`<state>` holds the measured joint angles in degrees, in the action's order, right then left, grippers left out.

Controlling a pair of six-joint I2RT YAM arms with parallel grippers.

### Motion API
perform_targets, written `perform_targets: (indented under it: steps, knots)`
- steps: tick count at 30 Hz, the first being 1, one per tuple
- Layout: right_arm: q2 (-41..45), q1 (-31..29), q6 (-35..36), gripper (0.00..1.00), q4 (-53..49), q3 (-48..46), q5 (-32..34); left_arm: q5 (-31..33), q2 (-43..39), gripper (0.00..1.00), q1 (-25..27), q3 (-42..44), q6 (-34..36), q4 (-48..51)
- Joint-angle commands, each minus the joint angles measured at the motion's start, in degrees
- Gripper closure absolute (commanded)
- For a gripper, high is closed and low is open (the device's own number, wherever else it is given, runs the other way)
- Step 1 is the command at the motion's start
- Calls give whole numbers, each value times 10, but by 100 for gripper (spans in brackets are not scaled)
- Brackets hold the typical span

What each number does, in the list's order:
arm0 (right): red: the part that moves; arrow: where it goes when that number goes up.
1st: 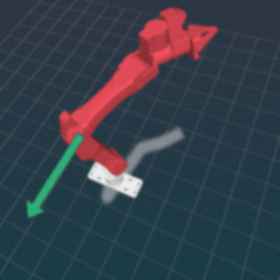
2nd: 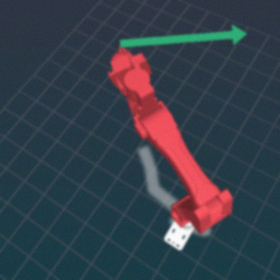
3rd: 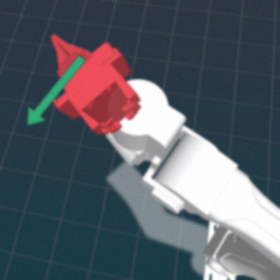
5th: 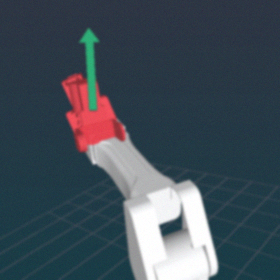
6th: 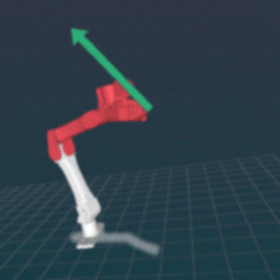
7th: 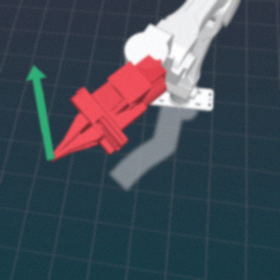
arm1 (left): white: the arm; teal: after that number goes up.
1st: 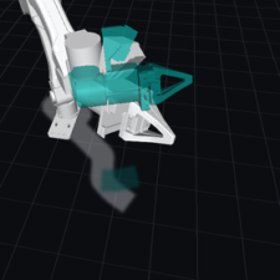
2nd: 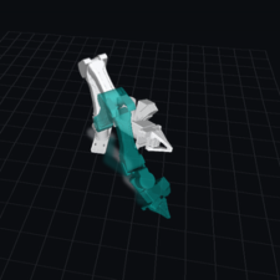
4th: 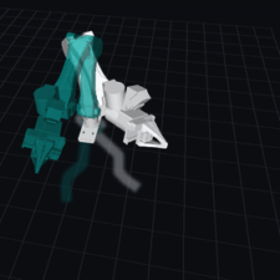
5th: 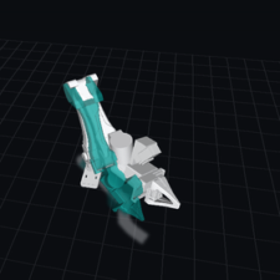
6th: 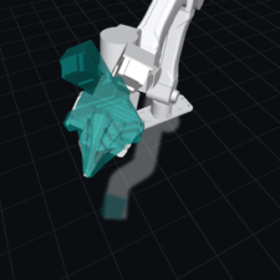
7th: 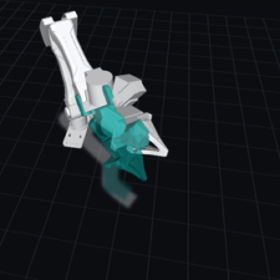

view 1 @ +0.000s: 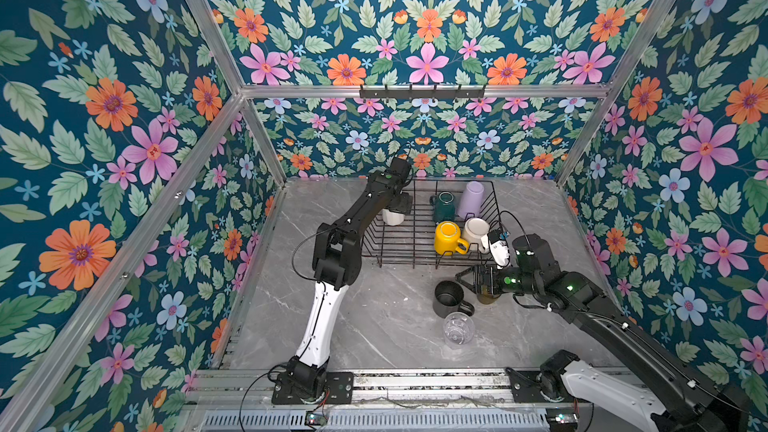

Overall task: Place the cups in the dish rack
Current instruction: 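Open the left gripper and release the white mug in the rack, then close the right gripper on the black mug's rim while the left gripper withdraws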

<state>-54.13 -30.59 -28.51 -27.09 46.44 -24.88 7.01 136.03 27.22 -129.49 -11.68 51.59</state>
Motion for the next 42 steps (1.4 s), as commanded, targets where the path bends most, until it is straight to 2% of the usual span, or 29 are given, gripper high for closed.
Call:
perform_targets:
  steps: [1,6,10,18,24,27,31,37,42]
  knots:
    - [-4,0,1,4,8,1,2,8,-11,2,-1,4,7,-5]
    - [-5,0,10,5,-8,10,10,3,-26,0,-1,17,5,-14]
    - [-14,-1,38,7,-50,26,53,-6,-48,0,0,38,-1,-27]
    - [-72,-6,83,19,-133,61,121,-25,-160,0,2,138,-21,-111]
    - [-124,-59,84,24,-147,82,184,-42,-322,0,2,294,-44,-233]
    - [-153,-63,75,29,-139,84,170,-40,-409,0,1,378,-53,-296]
    - [-181,-67,71,32,-125,87,171,-41,-525,0,1,492,-62,-376]
    - [-219,-76,66,38,-105,89,170,-17,-689,0,0,635,-90,-442]
    - [-251,-88,61,45,-93,89,185,14,-797,0,0,715,-119,-454]
